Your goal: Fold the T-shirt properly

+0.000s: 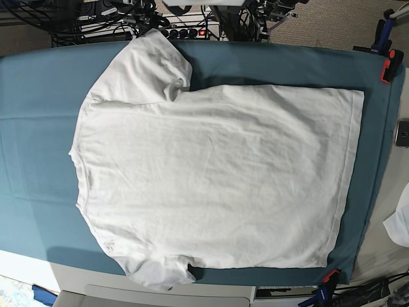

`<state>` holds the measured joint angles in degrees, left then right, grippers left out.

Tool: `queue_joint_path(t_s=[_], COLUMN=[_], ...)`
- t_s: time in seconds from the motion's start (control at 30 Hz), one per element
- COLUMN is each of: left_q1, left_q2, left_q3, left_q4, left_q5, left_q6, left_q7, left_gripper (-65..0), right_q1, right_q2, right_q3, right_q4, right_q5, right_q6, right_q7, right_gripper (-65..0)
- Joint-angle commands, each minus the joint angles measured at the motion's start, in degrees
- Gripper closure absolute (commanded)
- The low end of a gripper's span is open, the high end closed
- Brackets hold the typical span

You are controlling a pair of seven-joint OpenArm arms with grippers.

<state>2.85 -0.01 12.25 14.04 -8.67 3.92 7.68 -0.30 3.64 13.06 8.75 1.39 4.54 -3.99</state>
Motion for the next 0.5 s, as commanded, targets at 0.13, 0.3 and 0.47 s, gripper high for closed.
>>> queue_joint_path(t_s=[0.13, 0.3, 0.47], left_q1=[0.02, 0.02, 1.68], left_q2=[0.94, 0.92, 0.61], left_q3=[-0.04, -0.04, -0.04], left_q4=[0.50, 0.50, 4.66], left_q5=[-0.59, -0.57, -0.55], left_q6=[-0.72, -0.70, 0.83], left_q7=[-0.02, -0.02, 0.87], left_gripper=[0.0, 0.0, 0.0], right_q1=[0.28, 0.28, 0.24], right_q2=[0.35, 0.35, 0.81], right_q3=[0.00, 0.02, 0.02], right_q4=[0.31, 0.31, 0.33], right_q5=[-0.15, -0.15, -0.20], right_q6=[0.35, 0.35, 0.35], right_q7=[0.79, 0.81, 1.03], right_gripper=[-1.3, -1.3, -1.3])
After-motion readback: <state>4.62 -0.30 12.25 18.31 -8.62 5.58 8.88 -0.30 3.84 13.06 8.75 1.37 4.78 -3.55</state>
